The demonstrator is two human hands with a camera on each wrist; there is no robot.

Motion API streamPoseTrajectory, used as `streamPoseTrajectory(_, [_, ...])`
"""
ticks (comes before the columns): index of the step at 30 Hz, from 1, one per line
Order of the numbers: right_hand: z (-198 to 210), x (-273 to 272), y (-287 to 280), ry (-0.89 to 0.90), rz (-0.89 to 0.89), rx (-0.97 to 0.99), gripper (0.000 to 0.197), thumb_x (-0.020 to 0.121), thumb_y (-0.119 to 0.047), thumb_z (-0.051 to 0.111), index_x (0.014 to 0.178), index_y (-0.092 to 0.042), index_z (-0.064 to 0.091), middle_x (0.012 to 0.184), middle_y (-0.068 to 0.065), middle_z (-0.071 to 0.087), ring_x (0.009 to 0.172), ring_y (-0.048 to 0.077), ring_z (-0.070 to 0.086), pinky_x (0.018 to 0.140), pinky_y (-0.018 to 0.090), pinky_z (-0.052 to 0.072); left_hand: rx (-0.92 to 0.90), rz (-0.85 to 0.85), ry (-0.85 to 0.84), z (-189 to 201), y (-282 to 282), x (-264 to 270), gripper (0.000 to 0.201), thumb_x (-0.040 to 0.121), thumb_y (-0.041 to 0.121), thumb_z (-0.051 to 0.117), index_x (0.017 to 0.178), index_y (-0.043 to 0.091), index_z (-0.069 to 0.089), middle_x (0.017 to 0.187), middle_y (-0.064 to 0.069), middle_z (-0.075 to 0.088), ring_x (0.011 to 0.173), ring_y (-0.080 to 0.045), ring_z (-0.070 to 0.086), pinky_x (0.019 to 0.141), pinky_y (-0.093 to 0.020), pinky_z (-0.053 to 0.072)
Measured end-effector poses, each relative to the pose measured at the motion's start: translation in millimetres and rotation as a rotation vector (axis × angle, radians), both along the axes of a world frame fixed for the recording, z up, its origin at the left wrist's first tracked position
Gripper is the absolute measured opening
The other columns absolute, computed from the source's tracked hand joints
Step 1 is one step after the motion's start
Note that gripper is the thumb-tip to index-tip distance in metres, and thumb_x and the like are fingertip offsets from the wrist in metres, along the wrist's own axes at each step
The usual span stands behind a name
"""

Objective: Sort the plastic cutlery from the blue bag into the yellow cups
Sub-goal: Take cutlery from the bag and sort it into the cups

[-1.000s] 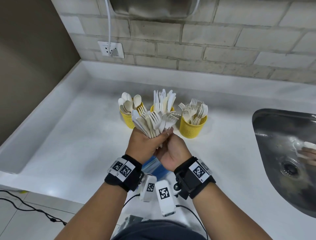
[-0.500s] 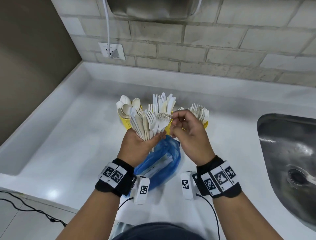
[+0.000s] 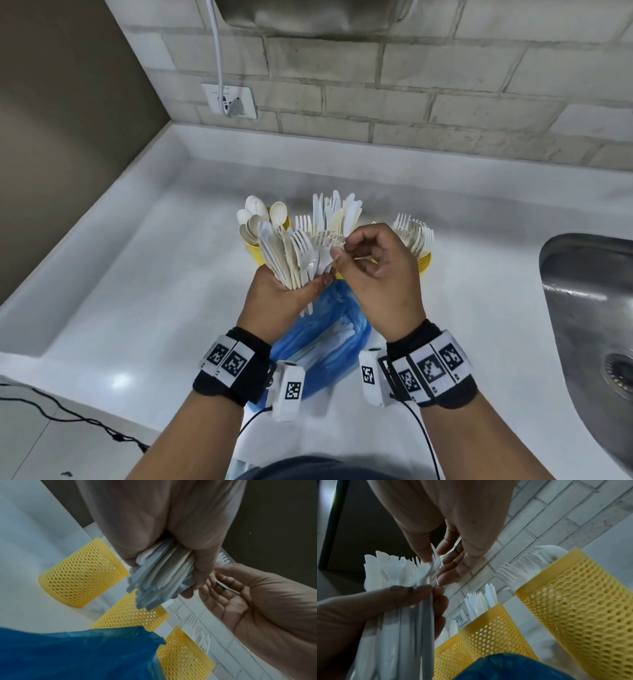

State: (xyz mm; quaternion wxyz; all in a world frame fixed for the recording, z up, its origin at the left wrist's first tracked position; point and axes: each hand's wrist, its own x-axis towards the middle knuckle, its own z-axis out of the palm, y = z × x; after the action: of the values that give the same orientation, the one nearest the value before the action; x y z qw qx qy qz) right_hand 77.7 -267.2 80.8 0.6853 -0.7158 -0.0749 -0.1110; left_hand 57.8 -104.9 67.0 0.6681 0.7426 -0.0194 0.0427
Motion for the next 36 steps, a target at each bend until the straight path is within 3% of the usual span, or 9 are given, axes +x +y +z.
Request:
streamPoseTrajectory(4, [-1, 0, -1, -0.064, 0.023, 0.0, 0.019, 0.089, -0.002, 0.077, 0.087, -0.016, 0.064, 0.091, 0.012, 0.064, 0.083, 0.024, 0.07, 0.075, 0.035, 0.062, -0.038, -0.007, -0.035, 2, -2, 5, 0.038, 0.087, 0.003, 0.079, 0.121, 0.016, 0.069, 0.115, 0.007, 0.076, 0.109, -0.009, 0.071, 0.089, -0.018, 0.053])
streamPoseTrajectory(7, [-1, 1, -3, -0.081, 0.019, 0.018, 0.024, 0.088, -0.001, 0.077, 0.088, -0.022, 0.065, 0.091, 0.012, 0.067, 0.085, 0.024, 0.071, 0.078, 0.029, 0.059, -0.041, -0.019, -0.05, 4, -2, 9, 0.037, 0.087, 0.002, 0.078, 0.118, 0.019, 0.07, 0.114, 0.008, 0.076, 0.11, -0.01, 0.071, 0.091, -0.019, 0.053])
streamPoseTrajectory(13, [-3, -3, -5, -0.061, 0.012, 0.065, 0.029, 0.085, -0.002, 0.079, 0.091, -0.026, 0.064, 0.095, 0.007, 0.072, 0.087, 0.021, 0.073, 0.079, 0.024, 0.056, -0.016, -0.012, -0.091, 4, 2, 15, 0.035, 0.084, 0.007, 0.083, 0.113, 0.022, 0.071, 0.112, 0.002, 0.077, 0.109, -0.017, 0.072, 0.096, -0.036, 0.057])
streamPoseTrajectory(16, [-3, -4, -8, -0.041, 0.029, 0.08, 0.027, 0.085, -0.005, 0.079, 0.094, -0.025, 0.064, 0.098, 0.009, 0.072, 0.091, 0.022, 0.073, 0.081, 0.025, 0.057, 0.013, -0.009, -0.11, 6, 1, 15, 0.033, 0.083, 0.008, 0.083, 0.112, 0.02, 0.072, 0.109, 0.005, 0.077, 0.107, -0.014, 0.072, 0.093, -0.029, 0.056])
streamPoseTrajectory(22, [-7, -1, -13, -0.096, 0.055, 0.014, 0.02, 0.087, -0.005, 0.077, 0.095, -0.021, 0.069, 0.101, 0.003, 0.067, 0.094, 0.022, 0.071, 0.081, 0.026, 0.057, 0.118, -0.005, -0.188, 15, -2, 13, 0.031, 0.084, 0.005, 0.082, 0.107, 0.02, 0.069, 0.1, 0.03, 0.073, 0.098, 0.006, 0.069, 0.084, -0.01, 0.05])
streamPoseTrajectory(26, [-10, 0, -16, -0.083, 0.07, 0.013, 0.012, 0.087, -0.006, 0.077, 0.097, -0.01, 0.07, 0.102, 0.003, 0.066, 0.095, 0.023, 0.071, 0.083, 0.03, 0.058, 0.134, 0.0, -0.199, 15, -3, 13, 0.027, 0.084, 0.007, 0.082, 0.107, 0.015, 0.069, 0.098, 0.031, 0.072, 0.096, 0.006, 0.069, 0.083, -0.009, 0.049])
streamPoseTrajectory(29, [-11, 0, -17, -0.077, 0.087, 0.047, 0.011, 0.088, -0.011, 0.075, 0.097, -0.014, 0.07, 0.101, 0.005, 0.068, 0.096, 0.027, 0.071, 0.085, 0.037, 0.059, 0.137, 0.001, -0.16, 14, -3, 13, 0.029, 0.084, 0.012, 0.083, 0.11, 0.018, 0.071, 0.101, 0.028, 0.073, 0.099, 0.003, 0.07, 0.085, -0.011, 0.051])
streamPoseTrajectory(33, [-11, 0, -21, 0.01, 0.076, 0.11, 0.013, 0.089, -0.009, 0.076, 0.099, -0.015, 0.069, 0.098, 0.009, 0.074, 0.094, 0.03, 0.073, 0.089, 0.053, 0.06, 0.17, -0.003, -0.117, 10, -1, 13, 0.035, 0.085, 0.014, 0.084, 0.118, 0.016, 0.072, 0.11, 0.019, 0.075, 0.106, 0.001, 0.069, 0.09, -0.013, 0.051])
streamPoseTrajectory(36, [-11, 0, -20, 0.039, 0.065, 0.108, 0.013, 0.088, -0.018, 0.077, 0.097, -0.021, 0.068, 0.097, 0.008, 0.075, 0.093, 0.032, 0.072, 0.088, 0.058, 0.058, 0.165, -0.017, -0.098, 8, -1, 14, 0.037, 0.085, 0.014, 0.083, 0.12, 0.017, 0.072, 0.113, 0.014, 0.076, 0.11, -0.002, 0.069, 0.093, -0.015, 0.05])
